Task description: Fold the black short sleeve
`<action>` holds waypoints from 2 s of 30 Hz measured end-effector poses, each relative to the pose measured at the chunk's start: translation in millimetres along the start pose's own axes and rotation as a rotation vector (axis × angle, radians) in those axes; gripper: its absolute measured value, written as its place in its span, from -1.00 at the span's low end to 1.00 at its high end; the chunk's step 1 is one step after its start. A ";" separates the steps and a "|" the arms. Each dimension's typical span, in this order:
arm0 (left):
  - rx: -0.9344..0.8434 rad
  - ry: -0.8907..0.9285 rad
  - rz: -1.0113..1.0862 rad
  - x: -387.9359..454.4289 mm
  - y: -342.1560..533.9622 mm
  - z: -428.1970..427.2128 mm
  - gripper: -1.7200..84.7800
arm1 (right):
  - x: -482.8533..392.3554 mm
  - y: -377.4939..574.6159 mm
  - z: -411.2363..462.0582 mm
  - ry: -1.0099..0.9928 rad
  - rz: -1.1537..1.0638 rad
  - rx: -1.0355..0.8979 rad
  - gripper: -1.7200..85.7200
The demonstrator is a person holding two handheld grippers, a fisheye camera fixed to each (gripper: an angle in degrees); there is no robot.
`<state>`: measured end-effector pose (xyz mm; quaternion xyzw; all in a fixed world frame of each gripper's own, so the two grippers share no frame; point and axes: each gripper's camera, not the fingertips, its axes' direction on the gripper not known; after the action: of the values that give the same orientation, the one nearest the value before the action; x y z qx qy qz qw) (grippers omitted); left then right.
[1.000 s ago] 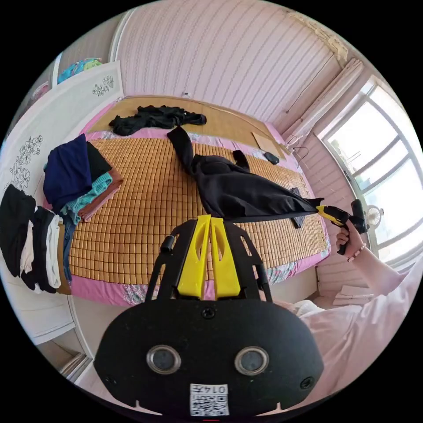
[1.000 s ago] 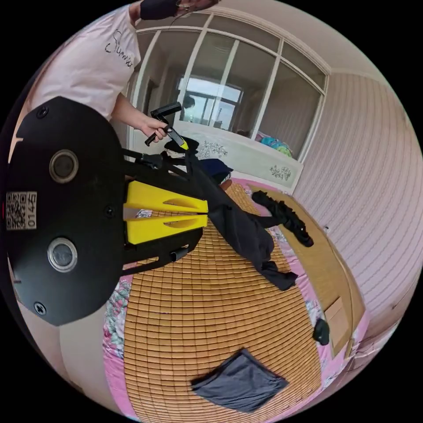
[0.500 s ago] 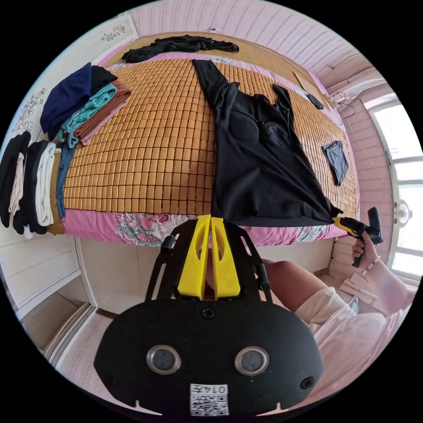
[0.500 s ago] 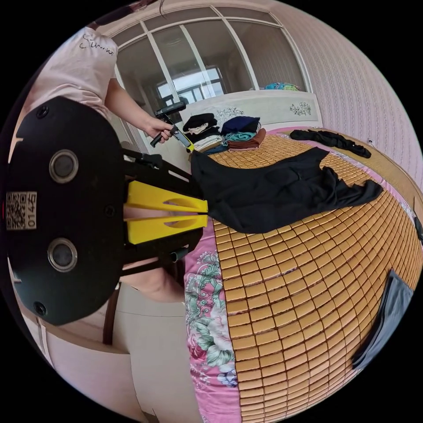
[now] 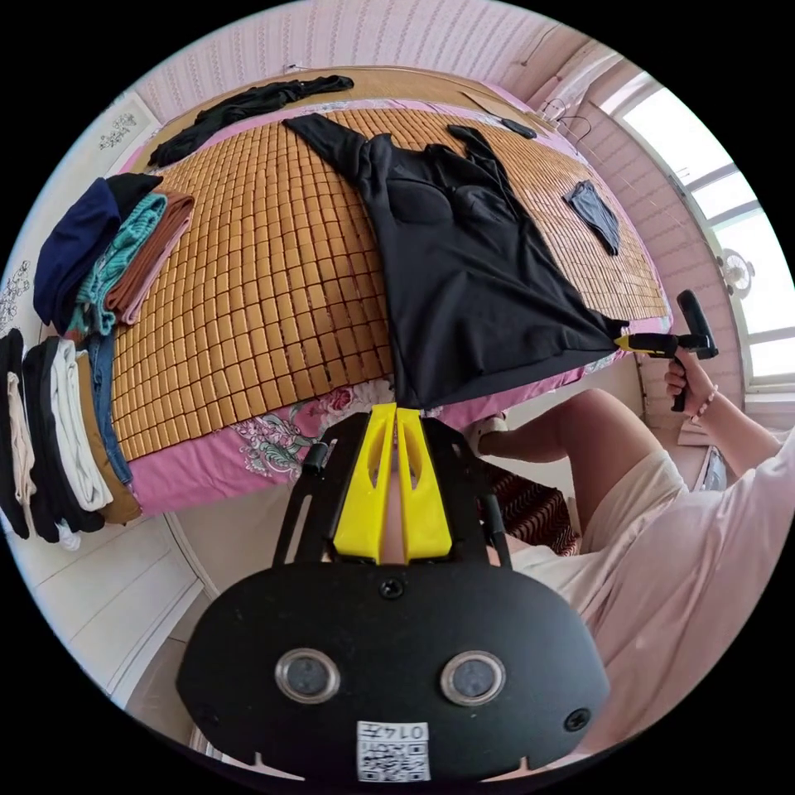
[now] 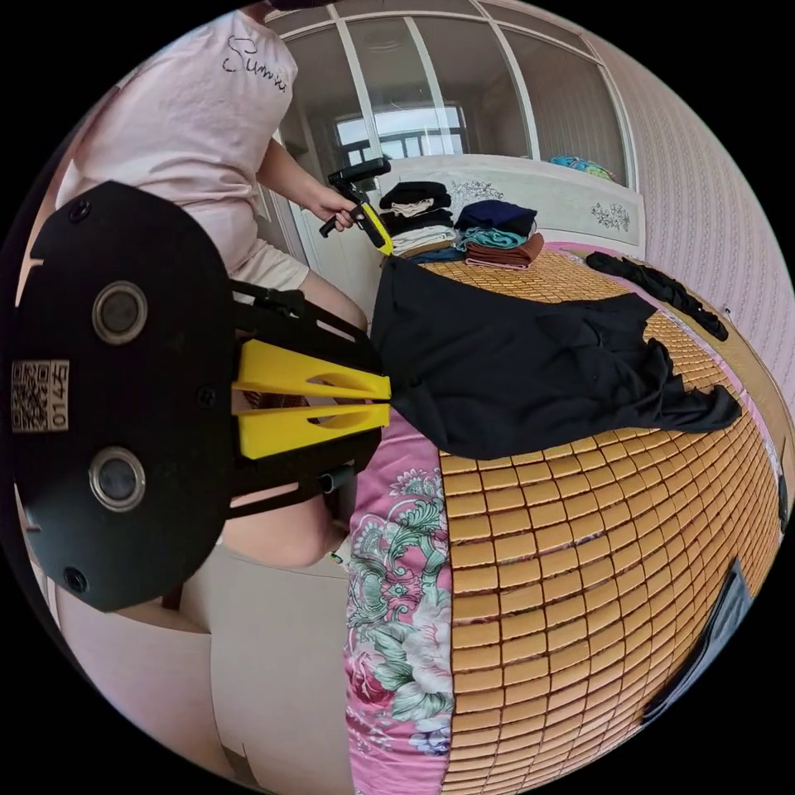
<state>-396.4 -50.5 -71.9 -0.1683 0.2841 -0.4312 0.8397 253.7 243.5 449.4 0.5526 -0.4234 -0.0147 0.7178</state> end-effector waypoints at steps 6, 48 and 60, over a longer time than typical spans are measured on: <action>-0.032 0.031 0.052 -8.7 57.9 39.2 -0.98 | -3.4 16.8 42.2 0.121 -0.103 -0.115 -0.96; 0.267 -0.193 0.192 92.6 295.3 44.9 -0.89 | 52.5 168.1 53.4 0.198 -0.031 0.233 -0.80; 0.490 -0.410 0.220 173.8 401.1 33.6 -0.97 | 39.5 262.2 42.5 0.163 -0.149 0.458 -0.85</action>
<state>-42.3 37.4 -315.0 -0.0128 0.0139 -0.3505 0.9364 135.4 292.9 685.3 0.7299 -0.3145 0.0734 0.6024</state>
